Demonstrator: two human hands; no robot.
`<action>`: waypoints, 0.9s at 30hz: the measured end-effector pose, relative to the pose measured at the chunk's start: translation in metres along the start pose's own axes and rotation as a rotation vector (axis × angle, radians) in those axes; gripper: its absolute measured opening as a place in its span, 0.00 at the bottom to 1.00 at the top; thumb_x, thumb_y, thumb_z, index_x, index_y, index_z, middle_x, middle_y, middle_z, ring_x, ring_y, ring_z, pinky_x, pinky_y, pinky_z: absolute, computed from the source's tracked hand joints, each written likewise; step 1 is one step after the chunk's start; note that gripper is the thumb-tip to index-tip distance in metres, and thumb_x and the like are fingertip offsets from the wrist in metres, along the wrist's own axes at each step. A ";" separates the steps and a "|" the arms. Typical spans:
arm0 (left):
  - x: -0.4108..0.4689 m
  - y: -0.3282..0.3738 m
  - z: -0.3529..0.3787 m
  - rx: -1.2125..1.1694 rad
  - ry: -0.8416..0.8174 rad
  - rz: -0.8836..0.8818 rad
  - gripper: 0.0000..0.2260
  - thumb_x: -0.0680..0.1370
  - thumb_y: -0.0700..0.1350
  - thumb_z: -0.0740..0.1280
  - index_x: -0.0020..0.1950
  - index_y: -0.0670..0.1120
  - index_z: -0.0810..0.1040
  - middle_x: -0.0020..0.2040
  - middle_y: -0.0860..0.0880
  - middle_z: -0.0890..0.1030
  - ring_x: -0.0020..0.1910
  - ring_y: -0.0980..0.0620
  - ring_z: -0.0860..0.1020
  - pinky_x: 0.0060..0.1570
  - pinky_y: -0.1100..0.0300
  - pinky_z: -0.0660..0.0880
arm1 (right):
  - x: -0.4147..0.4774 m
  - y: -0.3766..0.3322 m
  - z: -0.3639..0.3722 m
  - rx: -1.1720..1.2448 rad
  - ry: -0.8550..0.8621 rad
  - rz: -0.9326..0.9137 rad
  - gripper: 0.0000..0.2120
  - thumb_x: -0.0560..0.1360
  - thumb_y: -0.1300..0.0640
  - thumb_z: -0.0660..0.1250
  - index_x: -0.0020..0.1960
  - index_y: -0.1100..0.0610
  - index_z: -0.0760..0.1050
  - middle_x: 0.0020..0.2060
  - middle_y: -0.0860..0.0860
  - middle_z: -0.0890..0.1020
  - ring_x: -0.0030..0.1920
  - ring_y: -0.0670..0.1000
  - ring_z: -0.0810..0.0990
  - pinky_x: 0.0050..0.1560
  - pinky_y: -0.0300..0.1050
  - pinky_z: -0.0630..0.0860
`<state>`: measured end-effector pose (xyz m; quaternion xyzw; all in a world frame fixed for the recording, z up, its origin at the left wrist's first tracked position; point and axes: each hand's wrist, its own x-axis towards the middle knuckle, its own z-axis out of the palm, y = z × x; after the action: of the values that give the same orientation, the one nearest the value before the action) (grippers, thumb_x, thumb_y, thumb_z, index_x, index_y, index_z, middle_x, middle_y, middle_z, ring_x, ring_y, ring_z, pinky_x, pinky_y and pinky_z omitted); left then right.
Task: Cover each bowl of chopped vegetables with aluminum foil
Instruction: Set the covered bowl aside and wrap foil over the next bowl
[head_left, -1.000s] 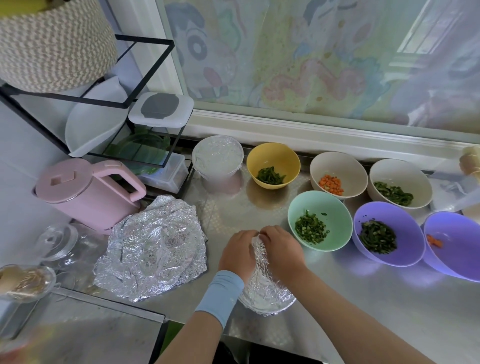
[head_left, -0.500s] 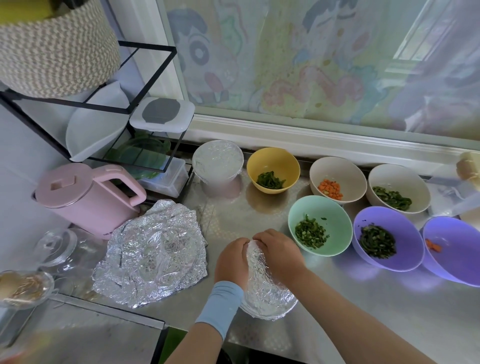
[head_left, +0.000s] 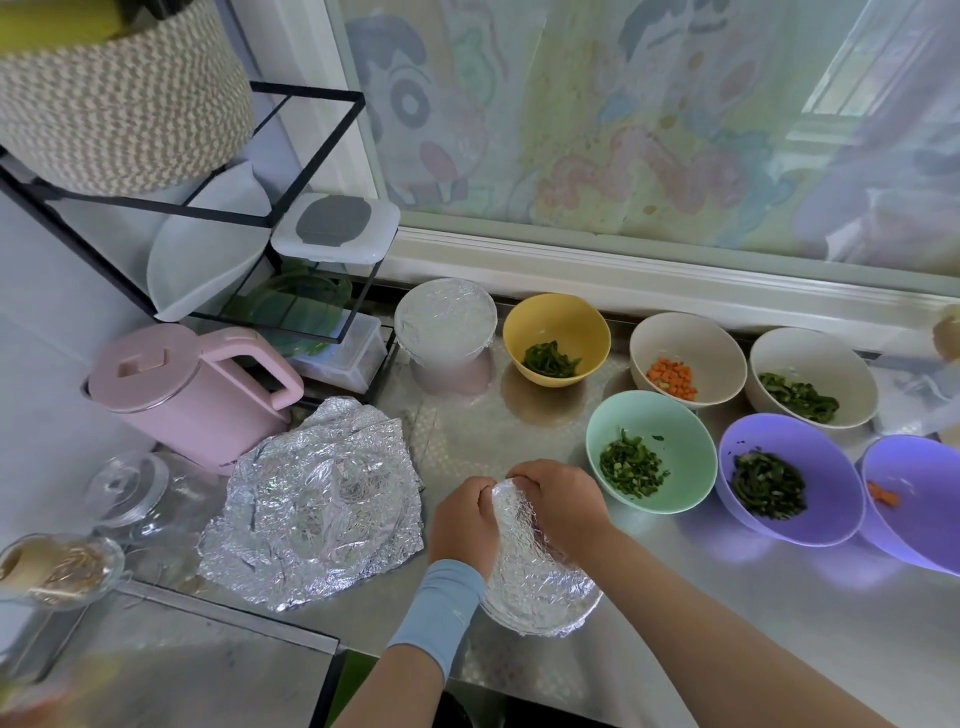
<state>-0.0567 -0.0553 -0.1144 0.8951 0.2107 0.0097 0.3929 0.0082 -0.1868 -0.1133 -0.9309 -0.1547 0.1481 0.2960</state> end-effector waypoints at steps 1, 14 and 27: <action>0.002 0.004 0.000 0.019 -0.009 0.036 0.12 0.82 0.43 0.59 0.61 0.46 0.80 0.58 0.52 0.82 0.57 0.51 0.79 0.56 0.62 0.72 | 0.000 -0.001 -0.001 0.000 -0.004 -0.012 0.10 0.80 0.54 0.62 0.57 0.49 0.81 0.51 0.46 0.84 0.51 0.50 0.80 0.52 0.45 0.74; 0.003 0.009 0.008 -0.021 -0.013 0.038 0.09 0.82 0.46 0.62 0.55 0.46 0.81 0.46 0.50 0.84 0.43 0.50 0.81 0.46 0.53 0.78 | -0.006 0.001 -0.003 0.056 0.031 -0.038 0.09 0.79 0.52 0.65 0.54 0.47 0.82 0.45 0.45 0.85 0.44 0.48 0.81 0.44 0.40 0.73; -0.011 0.005 0.003 0.032 0.032 0.028 0.09 0.81 0.43 0.62 0.57 0.46 0.81 0.51 0.50 0.84 0.50 0.49 0.82 0.48 0.59 0.76 | -0.012 0.005 -0.009 0.056 0.031 -0.069 0.13 0.79 0.55 0.66 0.62 0.54 0.77 0.58 0.48 0.79 0.57 0.48 0.77 0.58 0.42 0.72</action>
<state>-0.0642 -0.0645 -0.1109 0.9038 0.2044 0.0263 0.3750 0.0019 -0.1996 -0.1072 -0.9186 -0.1778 0.1279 0.3290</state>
